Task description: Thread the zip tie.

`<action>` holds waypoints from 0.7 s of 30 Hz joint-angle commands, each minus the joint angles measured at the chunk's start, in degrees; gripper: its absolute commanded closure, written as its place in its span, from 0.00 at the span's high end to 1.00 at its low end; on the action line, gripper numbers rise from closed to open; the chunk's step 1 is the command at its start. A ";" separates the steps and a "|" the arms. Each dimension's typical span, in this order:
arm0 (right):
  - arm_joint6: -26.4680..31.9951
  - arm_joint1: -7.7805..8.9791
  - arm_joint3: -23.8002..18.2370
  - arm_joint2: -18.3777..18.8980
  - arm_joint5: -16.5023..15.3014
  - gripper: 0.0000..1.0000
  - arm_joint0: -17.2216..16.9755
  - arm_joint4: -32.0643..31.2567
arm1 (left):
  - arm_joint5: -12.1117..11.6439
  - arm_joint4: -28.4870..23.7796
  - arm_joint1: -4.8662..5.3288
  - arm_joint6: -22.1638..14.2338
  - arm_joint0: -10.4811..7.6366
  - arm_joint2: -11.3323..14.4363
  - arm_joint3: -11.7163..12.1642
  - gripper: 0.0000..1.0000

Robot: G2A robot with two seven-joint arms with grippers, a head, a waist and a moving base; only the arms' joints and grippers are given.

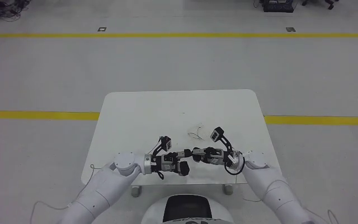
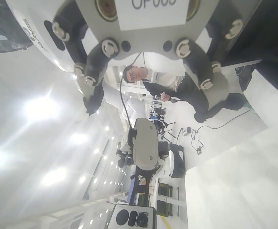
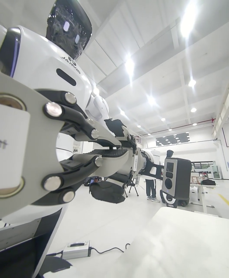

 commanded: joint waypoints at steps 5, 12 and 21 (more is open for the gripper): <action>-0.89 0.28 -0.16 0.15 0.24 0.00 -0.03 -1.21 | -0.23 -0.21 0.16 0.49 0.06 -0.03 0.15 0.37; -1.83 0.56 -0.38 0.06 0.80 0.00 -0.03 -2.57 | -0.07 -0.24 0.27 0.70 -0.17 0.26 0.21 0.18; -2.57 0.90 -0.50 0.09 1.28 0.00 0.07 -3.59 | -0.32 -0.26 0.43 1.24 -0.34 0.45 0.42 0.00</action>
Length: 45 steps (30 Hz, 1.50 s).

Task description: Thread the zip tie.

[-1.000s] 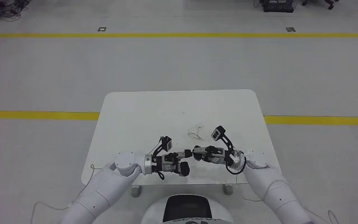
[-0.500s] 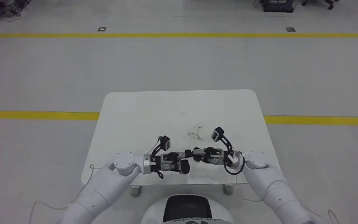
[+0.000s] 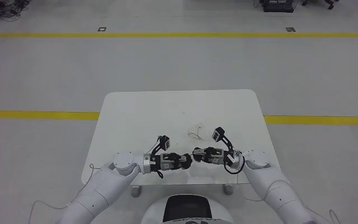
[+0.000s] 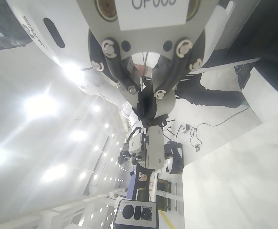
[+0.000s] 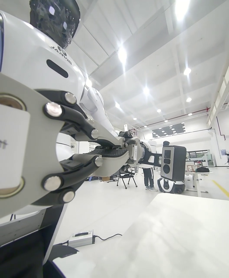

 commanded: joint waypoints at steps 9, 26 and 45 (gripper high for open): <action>0.38 0.15 -0.18 -0.72 0.35 0.00 0.05 -0.26 | 0.08 0.05 0.12 0.37 -0.17 0.47 -0.05 0.16; 1.63 0.26 0.40 -2.01 1.34 0.00 0.92 0.01 | -1.02 0.82 0.43 2.75 0.01 0.56 -0.62 0.18; 0.85 0.36 1.43 -3.06 2.40 0.00 1.95 -0.18 | -0.88 0.73 0.69 3.55 -0.20 0.78 -0.63 0.14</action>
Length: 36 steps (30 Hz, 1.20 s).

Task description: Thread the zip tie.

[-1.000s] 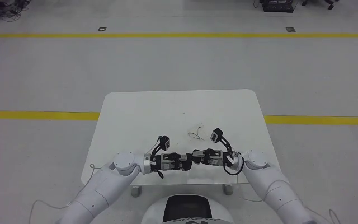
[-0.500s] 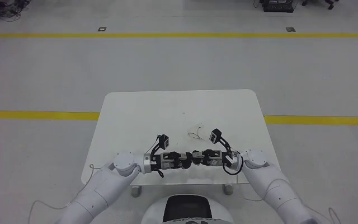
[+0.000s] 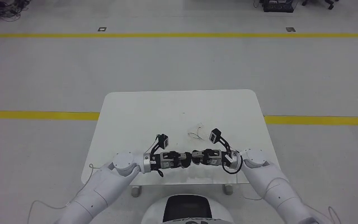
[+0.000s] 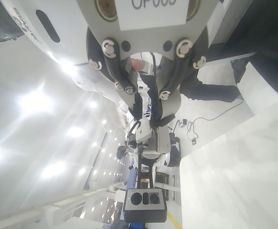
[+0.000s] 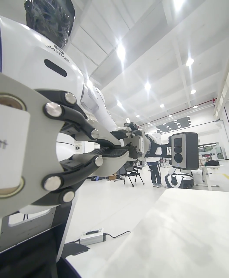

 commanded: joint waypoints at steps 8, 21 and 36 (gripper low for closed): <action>0.79 -0.11 0.71 -0.56 -0.57 0.00 0.40 1.02 | 0.10 -0.27 -0.11 0.00 -0.46 0.63 0.61 0.09; 0.84 -0.05 1.23 -0.98 -1.00 0.00 0.64 1.16 | -0.13 -0.58 -0.18 0.54 -0.85 1.14 1.25 0.02; 0.82 0.09 1.15 -1.15 -1.47 0.00 0.54 1.61 | -0.13 -0.65 -0.11 0.43 -1.04 1.55 1.24 0.01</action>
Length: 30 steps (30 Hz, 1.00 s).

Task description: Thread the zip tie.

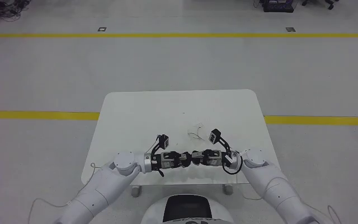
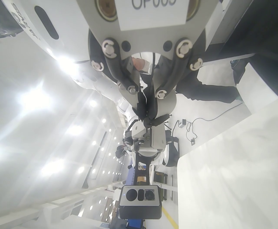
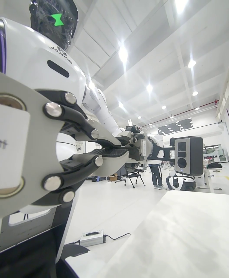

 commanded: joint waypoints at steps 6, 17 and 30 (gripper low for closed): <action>0.05 0.08 -0.09 -0.06 0.07 0.00 -0.06 0.13 | -0.02 -0.08 0.02 -0.18 -0.11 0.21 0.15 0.00; 0.15 0.50 -0.08 1.09 -0.42 1.00 -0.59 1.32 | -2.04 0.24 0.39 -1.44 0.08 -0.27 0.42 0.00; -1.19 1.11 -0.56 3.74 -1.19 1.00 -1.62 3.45 | -7.99 0.62 0.86 -2.82 0.65 -1.65 -0.94 0.00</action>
